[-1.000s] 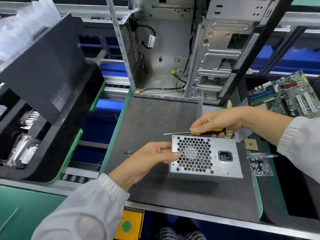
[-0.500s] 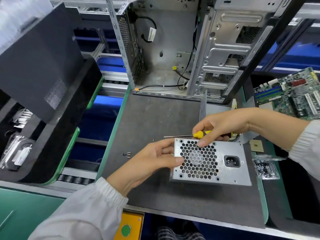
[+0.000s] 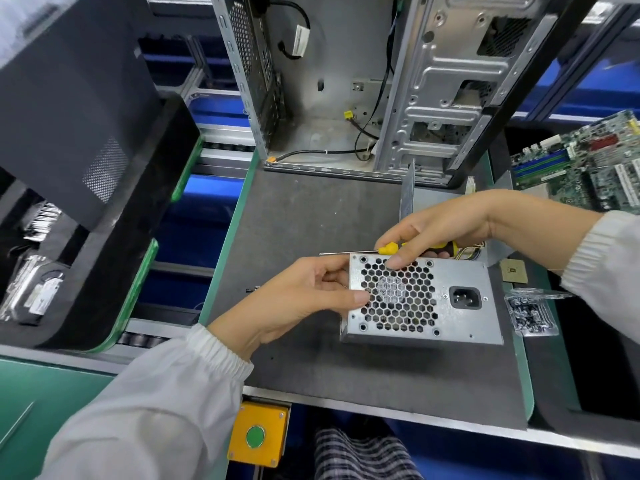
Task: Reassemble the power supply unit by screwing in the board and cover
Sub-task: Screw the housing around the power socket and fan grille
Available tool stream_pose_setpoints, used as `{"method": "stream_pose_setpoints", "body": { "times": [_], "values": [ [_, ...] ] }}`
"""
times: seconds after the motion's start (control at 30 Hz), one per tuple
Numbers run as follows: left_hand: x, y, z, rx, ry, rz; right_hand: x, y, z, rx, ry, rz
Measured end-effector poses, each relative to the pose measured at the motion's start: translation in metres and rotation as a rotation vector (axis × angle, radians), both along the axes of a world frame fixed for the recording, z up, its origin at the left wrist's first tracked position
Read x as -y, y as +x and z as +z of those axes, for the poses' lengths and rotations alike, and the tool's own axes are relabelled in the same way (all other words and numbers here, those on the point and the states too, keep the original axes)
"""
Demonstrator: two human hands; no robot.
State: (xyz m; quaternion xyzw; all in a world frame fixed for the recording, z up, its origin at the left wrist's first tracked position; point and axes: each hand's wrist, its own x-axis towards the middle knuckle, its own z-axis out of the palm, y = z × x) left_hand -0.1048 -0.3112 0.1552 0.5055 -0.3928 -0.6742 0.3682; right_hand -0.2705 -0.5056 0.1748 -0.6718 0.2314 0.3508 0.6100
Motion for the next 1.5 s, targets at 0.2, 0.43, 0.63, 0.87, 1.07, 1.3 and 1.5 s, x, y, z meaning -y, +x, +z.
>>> {"method": "stream_pose_setpoints", "body": {
  "times": [0.2,0.43,0.63,0.87,1.07,1.3,1.5],
  "values": [
    [-0.003,-0.001,0.0,0.003,-0.007,-0.001,-0.002,0.005,0.004,-0.011,0.018,-0.008],
    [0.002,0.0,0.002,0.005,-0.034,0.044,-0.001,0.009,0.01,0.072,-0.081,-0.06],
    [-0.002,-0.004,-0.003,-0.039,-0.014,-0.017,-0.005,0.0,0.006,-0.043,-0.093,-0.001],
    [-0.01,-0.007,-0.003,0.078,-0.073,0.073,-0.014,-0.006,0.001,0.011,-0.01,-0.068],
    [-0.012,-0.011,0.0,0.128,-0.084,0.062,-0.013,-0.007,-0.001,0.008,0.002,-0.08],
    [-0.016,-0.013,0.007,0.243,-0.073,0.08,-0.013,-0.008,-0.003,0.009,0.012,-0.112],
    [-0.02,-0.009,0.007,0.257,-0.036,0.041,-0.012,-0.01,-0.006,0.002,0.02,-0.139]
  ]
}}
